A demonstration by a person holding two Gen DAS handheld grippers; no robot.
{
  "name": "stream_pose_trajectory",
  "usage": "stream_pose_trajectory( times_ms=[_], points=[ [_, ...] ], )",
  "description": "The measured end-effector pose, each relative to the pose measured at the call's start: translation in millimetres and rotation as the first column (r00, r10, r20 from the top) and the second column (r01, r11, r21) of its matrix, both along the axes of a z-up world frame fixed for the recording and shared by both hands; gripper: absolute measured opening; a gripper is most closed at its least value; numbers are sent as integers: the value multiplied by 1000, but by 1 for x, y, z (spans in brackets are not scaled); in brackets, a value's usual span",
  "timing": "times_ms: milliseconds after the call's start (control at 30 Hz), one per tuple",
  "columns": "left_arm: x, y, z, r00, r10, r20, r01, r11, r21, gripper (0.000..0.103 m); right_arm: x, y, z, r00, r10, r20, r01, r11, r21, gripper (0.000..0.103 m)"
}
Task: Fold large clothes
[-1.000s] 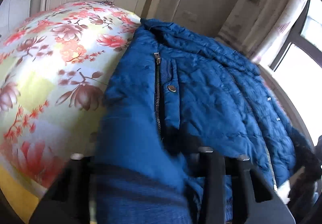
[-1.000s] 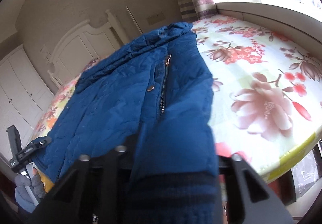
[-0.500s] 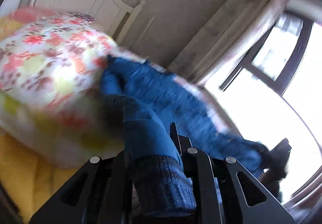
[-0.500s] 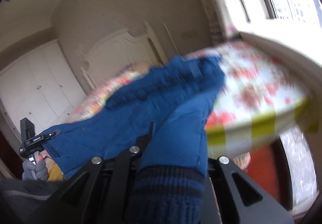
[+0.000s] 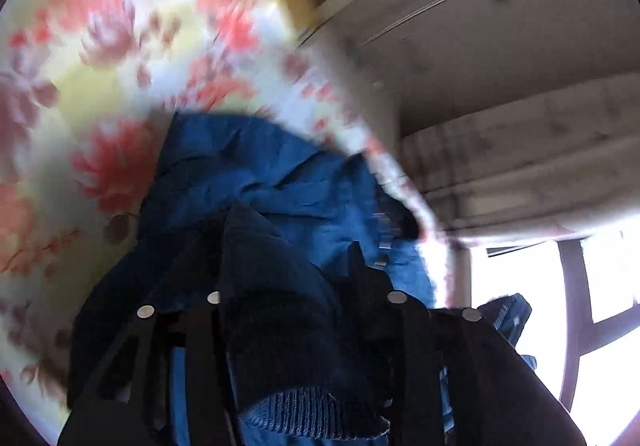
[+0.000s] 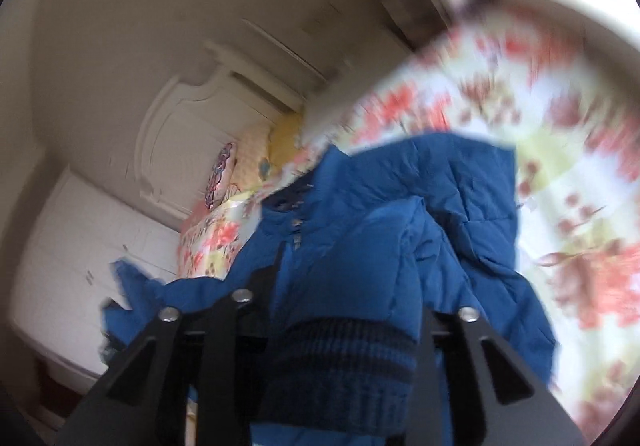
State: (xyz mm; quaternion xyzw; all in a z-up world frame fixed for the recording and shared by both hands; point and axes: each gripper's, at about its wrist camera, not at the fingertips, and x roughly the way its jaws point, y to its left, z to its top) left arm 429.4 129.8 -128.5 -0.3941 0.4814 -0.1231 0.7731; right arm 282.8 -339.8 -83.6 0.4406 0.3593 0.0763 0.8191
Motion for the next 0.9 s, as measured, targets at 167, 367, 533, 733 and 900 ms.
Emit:
stream_pose_trajectory(
  times_ms=[167, 367, 533, 733, 900],
  points=[
    [33, 13, 0, 995, -100, 12, 101, 983, -155, 99, 9, -31, -28, 991, -58, 125, 36, 985, 166, 87],
    [33, 12, 82, 969, -147, 197, 115, 980, 162, 99, 29, -50, 17, 986, -9, 165, 29, 993, -117, 87],
    [43, -4, 44, 955, -274, 110, 212, 896, 390, 99, 46, -30, -1, 990, 144, 3, -132, 914, -383, 87],
    [40, -3, -5, 939, -336, 72, 302, 907, 294, 91, 61, -14, -33, 970, 233, -67, -238, 861, -450, 84],
    [33, -9, 1, 899, -415, 137, 348, 869, 351, 91, 73, -2, -40, 950, 300, -92, -307, 833, -461, 83]
  ],
)
